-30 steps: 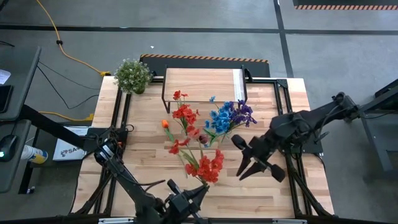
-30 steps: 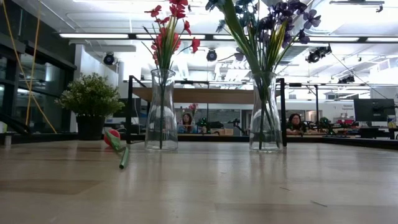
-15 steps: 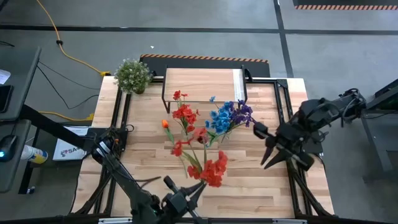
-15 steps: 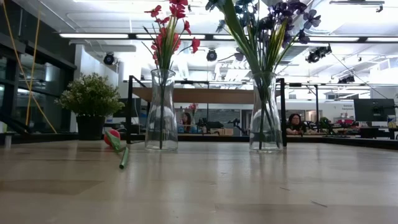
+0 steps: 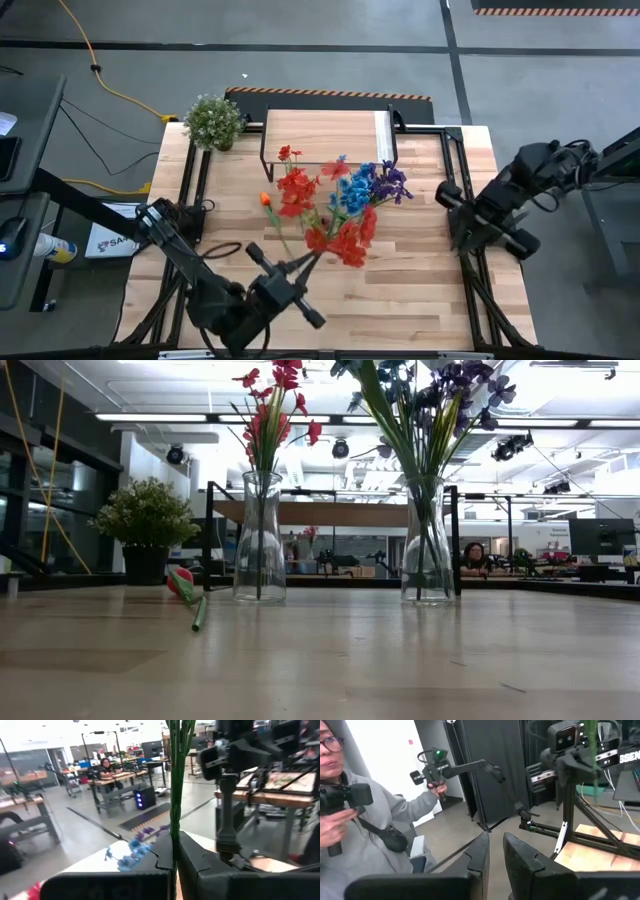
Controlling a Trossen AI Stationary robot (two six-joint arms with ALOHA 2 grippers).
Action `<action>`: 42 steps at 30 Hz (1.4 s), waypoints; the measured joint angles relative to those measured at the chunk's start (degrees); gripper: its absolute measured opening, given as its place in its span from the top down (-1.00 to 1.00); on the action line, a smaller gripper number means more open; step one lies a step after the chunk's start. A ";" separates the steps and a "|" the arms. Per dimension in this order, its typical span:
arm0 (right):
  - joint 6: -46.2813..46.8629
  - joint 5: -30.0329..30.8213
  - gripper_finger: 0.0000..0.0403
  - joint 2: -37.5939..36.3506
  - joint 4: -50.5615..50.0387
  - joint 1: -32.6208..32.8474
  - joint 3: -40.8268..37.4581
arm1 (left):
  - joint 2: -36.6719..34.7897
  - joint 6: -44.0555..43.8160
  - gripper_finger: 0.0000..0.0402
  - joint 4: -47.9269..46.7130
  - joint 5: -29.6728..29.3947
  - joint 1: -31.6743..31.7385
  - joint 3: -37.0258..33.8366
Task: Pick and place flowers into a vace then onto a shelf
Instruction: Put the red flowers into the left transparent vase
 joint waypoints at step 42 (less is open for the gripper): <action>-17.51 44.99 0.78 -4.17 5.77 -0.01 0.02 | -50.62 -20.41 0.82 -24.70 7.31 3.61 -47.08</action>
